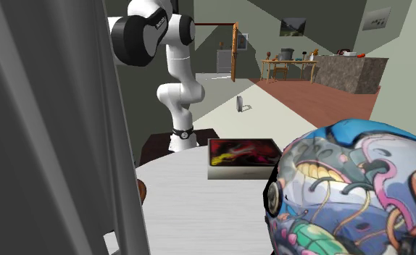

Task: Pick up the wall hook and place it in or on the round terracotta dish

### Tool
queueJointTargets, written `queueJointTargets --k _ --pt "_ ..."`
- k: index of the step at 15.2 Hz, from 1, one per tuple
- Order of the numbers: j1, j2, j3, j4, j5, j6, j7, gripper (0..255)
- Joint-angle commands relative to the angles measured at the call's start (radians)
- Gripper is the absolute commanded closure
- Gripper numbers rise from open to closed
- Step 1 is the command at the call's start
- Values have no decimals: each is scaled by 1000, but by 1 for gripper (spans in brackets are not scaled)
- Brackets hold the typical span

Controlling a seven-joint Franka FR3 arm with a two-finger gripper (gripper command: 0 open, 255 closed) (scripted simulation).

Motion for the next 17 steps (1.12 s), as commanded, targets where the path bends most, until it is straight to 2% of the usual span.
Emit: queueJointTargets --k 1,12,17 --pt "-1 4 0 -20 2 25 -2 255" --pt "-3 50 5 -109 17 158 -12 255" --pt "-3 50 5 -109 17 158 -12 255"
